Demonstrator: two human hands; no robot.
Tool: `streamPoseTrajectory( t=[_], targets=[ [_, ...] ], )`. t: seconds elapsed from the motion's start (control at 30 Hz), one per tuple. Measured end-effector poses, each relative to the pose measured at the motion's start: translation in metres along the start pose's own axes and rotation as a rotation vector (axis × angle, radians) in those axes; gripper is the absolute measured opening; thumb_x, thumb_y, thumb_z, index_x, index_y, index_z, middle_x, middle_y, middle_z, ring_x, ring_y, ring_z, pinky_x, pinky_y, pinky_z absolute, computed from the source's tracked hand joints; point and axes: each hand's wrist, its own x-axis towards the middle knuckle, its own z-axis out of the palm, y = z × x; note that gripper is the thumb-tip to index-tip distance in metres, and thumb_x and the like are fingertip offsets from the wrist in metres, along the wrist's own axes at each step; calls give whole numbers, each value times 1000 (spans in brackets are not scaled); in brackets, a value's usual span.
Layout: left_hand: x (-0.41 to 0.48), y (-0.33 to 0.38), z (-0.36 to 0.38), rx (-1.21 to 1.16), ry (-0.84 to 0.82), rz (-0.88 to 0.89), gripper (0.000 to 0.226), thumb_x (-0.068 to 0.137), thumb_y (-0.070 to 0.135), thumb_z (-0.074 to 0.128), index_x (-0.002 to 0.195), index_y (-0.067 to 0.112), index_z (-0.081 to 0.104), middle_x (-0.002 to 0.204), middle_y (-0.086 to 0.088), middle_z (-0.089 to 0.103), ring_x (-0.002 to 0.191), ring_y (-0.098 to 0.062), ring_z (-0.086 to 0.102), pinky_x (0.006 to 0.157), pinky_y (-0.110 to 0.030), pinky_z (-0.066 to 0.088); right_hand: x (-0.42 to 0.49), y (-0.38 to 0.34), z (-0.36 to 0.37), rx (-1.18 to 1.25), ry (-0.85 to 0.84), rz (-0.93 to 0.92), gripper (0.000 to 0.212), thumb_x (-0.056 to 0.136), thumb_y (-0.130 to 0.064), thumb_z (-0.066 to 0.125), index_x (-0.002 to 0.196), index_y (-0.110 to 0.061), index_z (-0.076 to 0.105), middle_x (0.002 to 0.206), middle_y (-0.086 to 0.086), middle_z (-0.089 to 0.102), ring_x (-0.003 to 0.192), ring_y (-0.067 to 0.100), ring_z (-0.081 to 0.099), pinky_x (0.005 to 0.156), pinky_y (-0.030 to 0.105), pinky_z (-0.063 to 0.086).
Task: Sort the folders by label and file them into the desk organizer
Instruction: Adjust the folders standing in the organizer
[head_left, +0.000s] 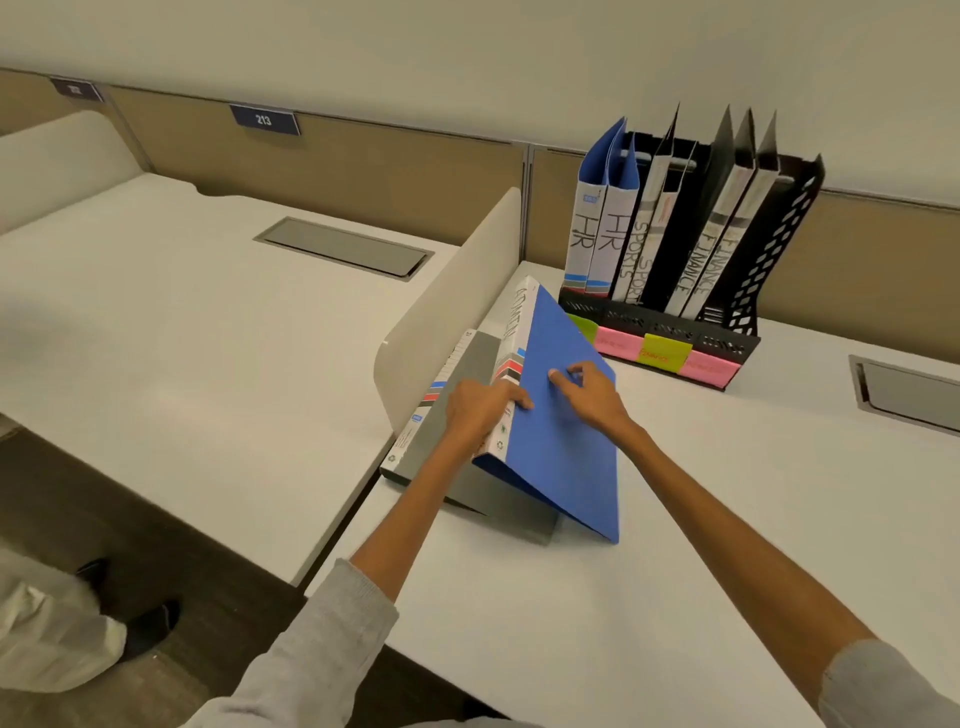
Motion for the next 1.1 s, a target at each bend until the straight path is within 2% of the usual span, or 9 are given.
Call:
streamPoseTrajectory(
  t=[0.13, 0.3, 0.47, 0.6, 0.73, 0.83, 0.97, 1.03, 1.1],
  targets=[
    [-18, 29, 0, 157, 93, 198, 30, 54, 36, 81, 71, 22, 60, 65, 3, 68, 48, -11, 66, 46, -21, 51, 7, -40, -33, 170, 42, -4, 68, 90, -66, 48, 136, -15, 45, 142, 6, 48, 126, 24, 48, 101, 45, 45],
    [-43, 62, 3, 291, 181, 368, 40, 60, 39, 82, 84, 22, 55, 69, 12, 59, 57, -4, 60, 50, -18, 39, 6, -103, -93, 595, 29, 0, 72, 90, -63, 51, 145, -23, 30, 150, 6, 34, 135, 32, 38, 91, 66, 47],
    [-68, 86, 15, 406, 181, 478, 44, 61, 39, 80, 90, 22, 53, 70, 13, 53, 59, -6, 55, 48, -17, 32, -7, -133, -151, 595, 83, -75, 81, 89, -60, 55, 151, -31, 12, 155, 9, 28, 136, 39, 35, 88, 75, 43],
    [-83, 93, 40, 419, 139, 575, 45, 62, 39, 80, 92, 24, 48, 81, 8, 59, 71, -11, 60, 53, -20, 42, -15, -125, -181, 490, 190, -81, 89, 81, -60, 65, 148, -29, 14, 143, 8, 43, 123, 35, 51, 82, 70, 50],
    [-92, 94, 73, 422, 94, 616, 49, 65, 40, 79, 103, 22, 54, 92, 7, 65, 83, -14, 65, 68, -28, 56, -20, -100, -209, 374, 373, -50, 71, 79, -36, 76, 133, -19, 34, 119, 8, 58, 102, 30, 65, 74, 54, 59],
    [-101, 94, 99, 412, 68, 644, 46, 64, 39, 78, 100, 23, 54, 91, 7, 66, 83, -16, 66, 67, -28, 55, -25, -84, -234, 282, 445, -19, 66, 72, -25, 78, 123, -17, 37, 109, 8, 59, 93, 29, 67, 71, 50, 61],
    [-114, 100, 131, 348, 27, 678, 43, 66, 43, 75, 94, 24, 49, 78, 13, 60, 75, -16, 64, 70, -33, 56, -31, -72, -261, 278, 565, -60, 58, 66, -25, 79, 114, -17, 45, 97, 2, 60, 86, 19, 64, 75, 45, 60],
    [-121, 107, 147, 306, -2, 704, 43, 64, 47, 72, 89, 25, 45, 71, 16, 56, 69, -10, 61, 64, -29, 52, -34, -72, -273, 243, 630, -97, 50, 65, -24, 76, 106, -20, 47, 85, -7, 56, 76, 11, 58, 76, 40, 58],
    [-127, 115, 160, 275, -27, 723, 44, 61, 49, 70, 87, 26, 43, 70, 16, 56, 64, -4, 56, 55, -22, 44, -36, -75, -285, 206, 665, -136, 45, 66, -25, 74, 103, -21, 47, 82, -10, 54, 77, 13, 59, 75, 37, 57]
  ],
)
